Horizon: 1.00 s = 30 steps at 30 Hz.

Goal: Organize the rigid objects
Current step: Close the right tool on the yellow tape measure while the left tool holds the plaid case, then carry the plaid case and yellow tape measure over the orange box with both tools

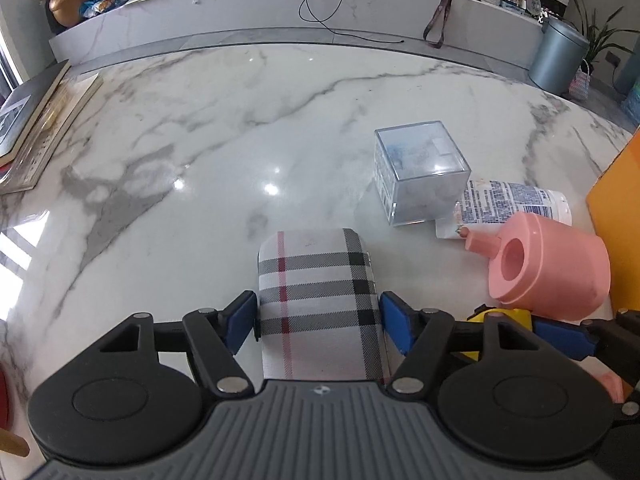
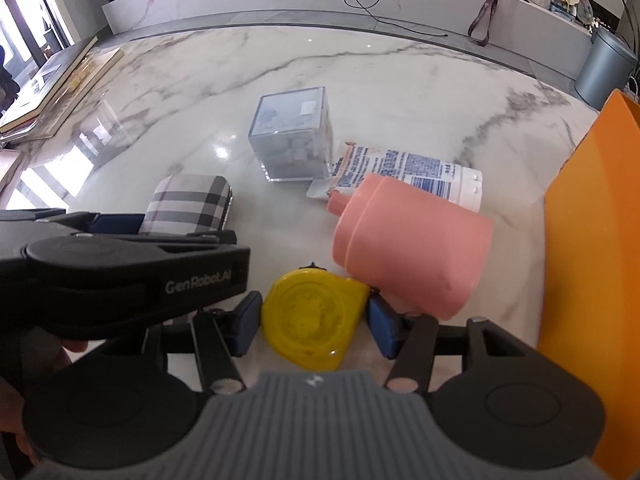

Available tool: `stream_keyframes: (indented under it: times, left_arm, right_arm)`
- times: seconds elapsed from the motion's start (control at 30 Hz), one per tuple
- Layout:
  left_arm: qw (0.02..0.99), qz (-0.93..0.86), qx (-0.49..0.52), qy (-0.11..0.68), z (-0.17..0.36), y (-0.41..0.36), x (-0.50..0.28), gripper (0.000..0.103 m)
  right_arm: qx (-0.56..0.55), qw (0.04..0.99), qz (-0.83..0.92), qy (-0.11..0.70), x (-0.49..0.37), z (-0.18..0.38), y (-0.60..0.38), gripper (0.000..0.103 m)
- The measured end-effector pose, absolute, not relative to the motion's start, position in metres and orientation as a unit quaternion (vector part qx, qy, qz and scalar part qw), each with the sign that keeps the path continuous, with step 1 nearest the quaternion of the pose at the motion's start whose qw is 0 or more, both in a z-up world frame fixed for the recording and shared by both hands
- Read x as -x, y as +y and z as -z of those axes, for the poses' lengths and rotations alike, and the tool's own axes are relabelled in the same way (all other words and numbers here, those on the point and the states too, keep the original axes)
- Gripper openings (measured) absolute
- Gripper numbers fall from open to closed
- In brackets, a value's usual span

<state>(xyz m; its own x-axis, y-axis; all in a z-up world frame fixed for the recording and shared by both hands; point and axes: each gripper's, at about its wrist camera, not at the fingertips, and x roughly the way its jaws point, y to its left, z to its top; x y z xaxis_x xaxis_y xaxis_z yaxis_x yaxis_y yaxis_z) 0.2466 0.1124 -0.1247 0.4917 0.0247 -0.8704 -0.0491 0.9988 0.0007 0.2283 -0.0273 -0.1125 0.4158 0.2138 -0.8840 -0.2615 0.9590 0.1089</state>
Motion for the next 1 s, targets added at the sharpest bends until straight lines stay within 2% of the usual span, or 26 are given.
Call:
stream_keyframes:
  times: [0.37,0.7,1.0]
  left_arm:
    - [0.855,-0.010,0.090,0.511,0.113,0.131,-0.234,0.077]
    - [0.870,0.030,0.128,0.476,0.067,0.126,-0.202,0.077]
    - [0.884,0.076,0.119,0.445,0.016,0.086,-0.177,0.077]
  right_arm:
    - [0.027,0.847,-0.151,0.509,-0.208,0.089,-0.036,0.057]
    - [0.040,0.871,-0.159,0.463,-0.179,0.039,-0.056,0.056]
    - [0.038,0.901,-0.130,0.412,-0.148,-0.012,-0.116,0.056]
